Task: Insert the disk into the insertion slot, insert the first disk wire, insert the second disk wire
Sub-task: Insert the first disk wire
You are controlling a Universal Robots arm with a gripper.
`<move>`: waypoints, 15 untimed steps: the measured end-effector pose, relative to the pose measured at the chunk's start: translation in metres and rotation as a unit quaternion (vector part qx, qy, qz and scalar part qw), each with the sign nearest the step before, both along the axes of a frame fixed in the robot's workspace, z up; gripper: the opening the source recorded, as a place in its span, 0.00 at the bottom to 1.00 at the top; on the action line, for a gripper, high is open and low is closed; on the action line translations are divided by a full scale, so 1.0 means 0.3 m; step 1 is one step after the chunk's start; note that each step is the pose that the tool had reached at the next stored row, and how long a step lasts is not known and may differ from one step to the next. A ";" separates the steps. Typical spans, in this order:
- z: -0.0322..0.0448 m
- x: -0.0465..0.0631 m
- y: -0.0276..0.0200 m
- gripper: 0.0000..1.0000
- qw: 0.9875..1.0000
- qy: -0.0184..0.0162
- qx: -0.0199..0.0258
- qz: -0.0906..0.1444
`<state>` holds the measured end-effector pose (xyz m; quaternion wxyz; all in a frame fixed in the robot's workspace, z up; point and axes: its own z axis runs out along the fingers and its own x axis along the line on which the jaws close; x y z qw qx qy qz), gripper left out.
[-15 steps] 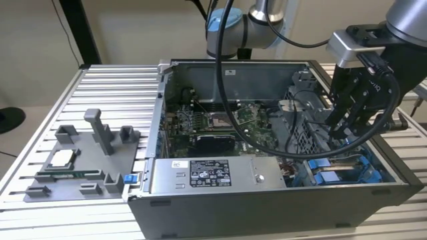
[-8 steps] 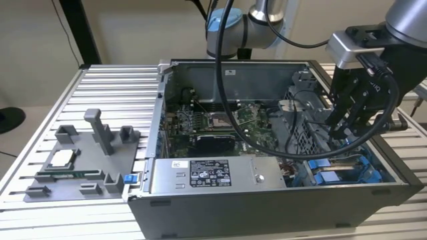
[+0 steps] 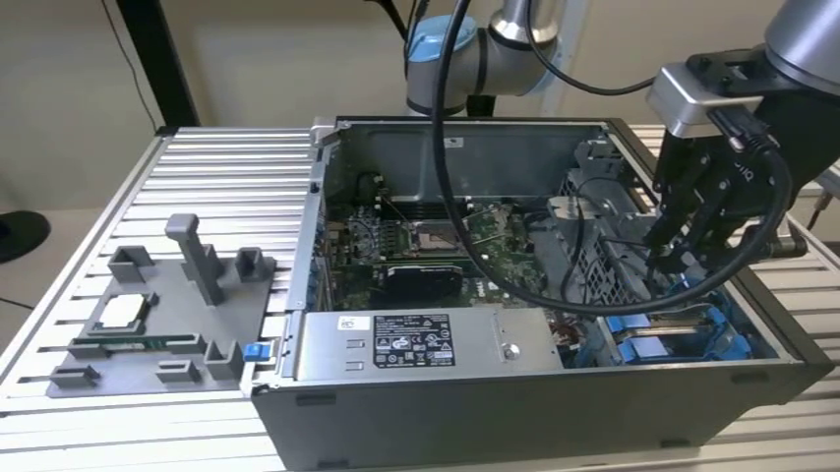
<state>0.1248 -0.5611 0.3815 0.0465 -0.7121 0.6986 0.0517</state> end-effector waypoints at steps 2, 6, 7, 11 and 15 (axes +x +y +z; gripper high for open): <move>-0.002 0.000 0.000 1.00 1.000 0.000 0.002 0.000; -0.005 0.001 0.001 0.00 1.000 -0.001 0.007 -0.003; -0.005 0.000 0.001 0.00 1.000 -0.001 0.008 -0.003; -0.005 0.000 0.001 0.00 1.000 -0.001 0.009 -0.004; -0.005 0.000 0.000 0.00 1.000 -0.001 0.009 -0.004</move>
